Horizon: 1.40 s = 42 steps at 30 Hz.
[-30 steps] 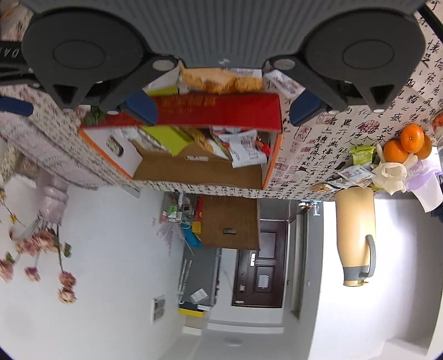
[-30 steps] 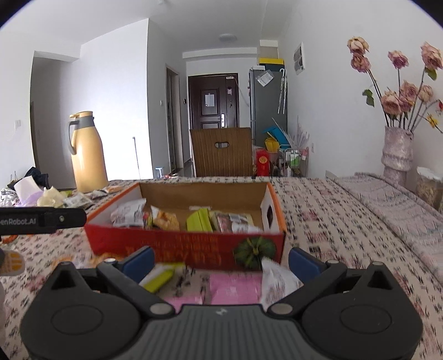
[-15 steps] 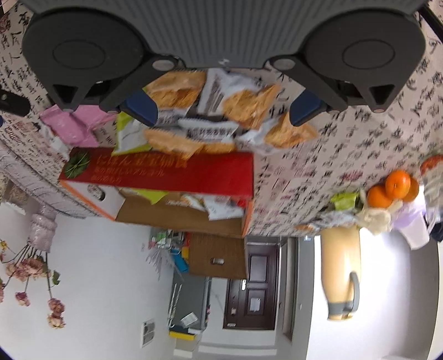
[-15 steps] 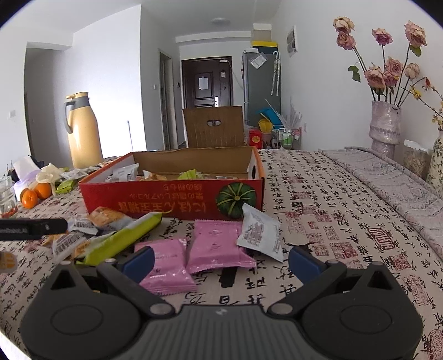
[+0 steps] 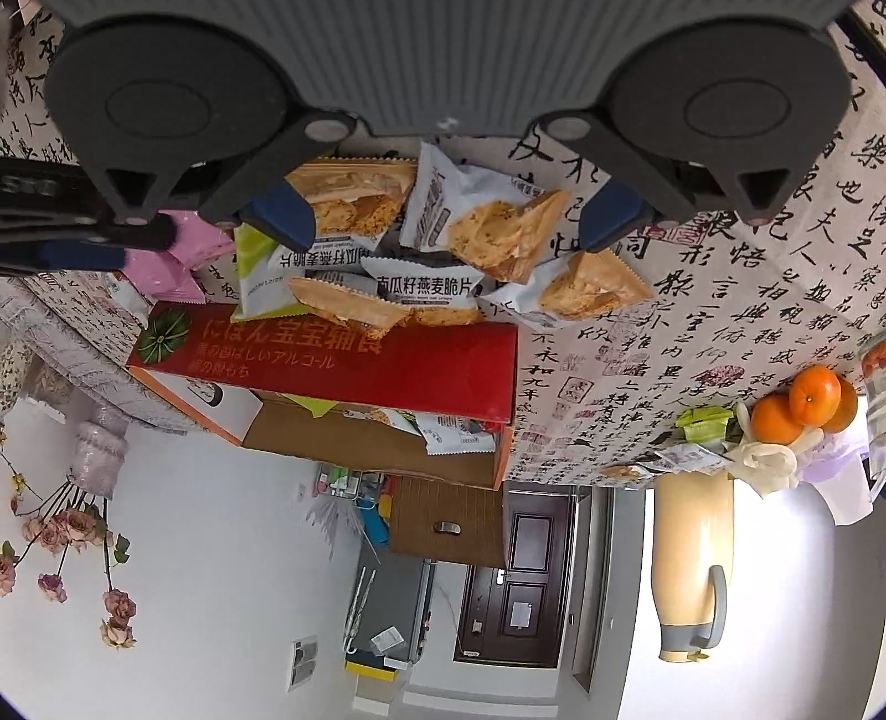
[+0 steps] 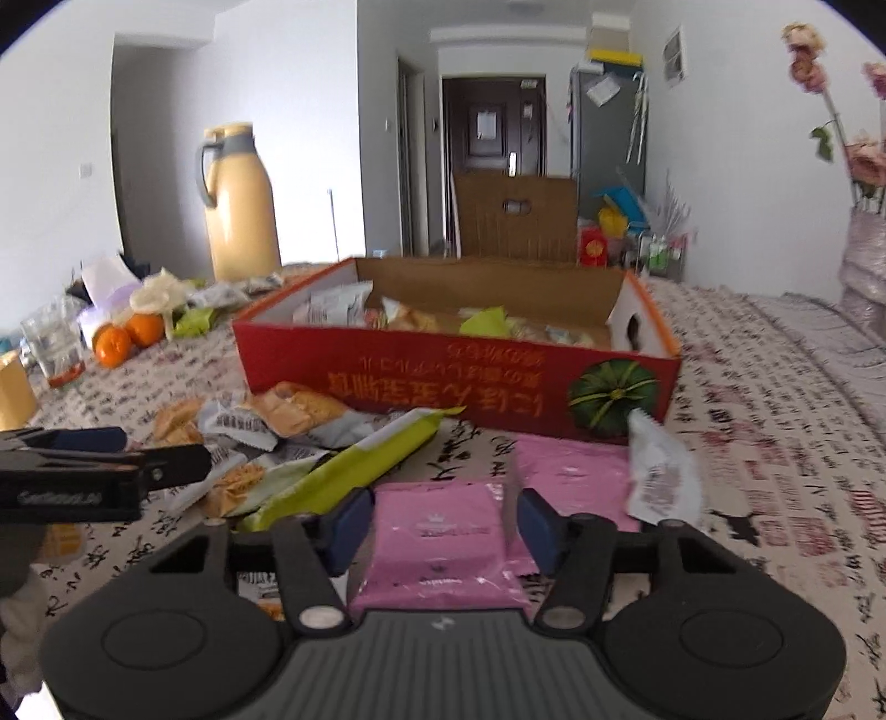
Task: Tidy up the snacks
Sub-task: 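Grasp a pink wafer pack with the right gripper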
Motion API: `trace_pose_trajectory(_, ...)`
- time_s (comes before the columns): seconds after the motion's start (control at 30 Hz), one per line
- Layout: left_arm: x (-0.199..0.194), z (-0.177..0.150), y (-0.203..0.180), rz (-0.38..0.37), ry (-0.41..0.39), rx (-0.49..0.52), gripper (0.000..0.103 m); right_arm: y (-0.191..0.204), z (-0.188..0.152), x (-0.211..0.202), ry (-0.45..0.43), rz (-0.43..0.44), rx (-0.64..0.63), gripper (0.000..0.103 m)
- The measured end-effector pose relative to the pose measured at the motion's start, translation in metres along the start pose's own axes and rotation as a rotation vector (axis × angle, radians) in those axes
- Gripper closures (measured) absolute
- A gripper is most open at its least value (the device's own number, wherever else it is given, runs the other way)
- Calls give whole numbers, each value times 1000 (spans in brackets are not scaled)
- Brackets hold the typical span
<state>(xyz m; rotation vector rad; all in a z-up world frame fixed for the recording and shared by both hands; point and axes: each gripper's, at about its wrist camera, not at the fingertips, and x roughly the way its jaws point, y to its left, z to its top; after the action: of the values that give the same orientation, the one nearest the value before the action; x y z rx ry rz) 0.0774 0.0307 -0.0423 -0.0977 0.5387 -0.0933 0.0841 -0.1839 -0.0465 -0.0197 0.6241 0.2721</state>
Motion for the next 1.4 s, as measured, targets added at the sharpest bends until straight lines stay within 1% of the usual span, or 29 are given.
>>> trace_pose_trajectory(0.13,0,-1,-2,2,-3,10,0,3,2,18,54,-4,-15,47)
trace_pose_trajectory(0.33,1,-2,-3,-1,1,8,0,9,-1,26,76,-20,-74,43)
trace_pose_trajectory(0.4,1,-2,-2,-2,1,6,0,7,-3,32,110,-7,-68,42)
trace_pose_trajectory(0.47,1,-2,-2,-1,3,4,0,2,-3,32,107,15,-48,42)
trace_pose_trajectory(0.57,1,-2,-2,0,6,3,0,1,-3,32,110,18,-56,42)
trace_pose_trajectory(0.73,2,-2,-3,4,10,1,0,4,-7,24,78,12,-42,42)
trace_pose_trajectory(0.93,3,-1,-2,26,21,-8,0,-1,-7,-10,-46,-7,22,42)
trace_pose_trajectory(1.03,2,1,-1,40,31,-8,0,-7,-6,-25,-91,-24,37,42)
trace_pose_trajectory(1.13,2,7,2,62,47,-12,0,-16,-9,-34,-112,-48,64,42)
trace_pose_trajectory(1.23,5,16,7,81,79,6,0,-29,-13,-40,-118,-68,104,42)
trace_pose_trajectory(1.4,13,24,6,116,112,92,0,-45,-22,-49,-128,-94,151,42)
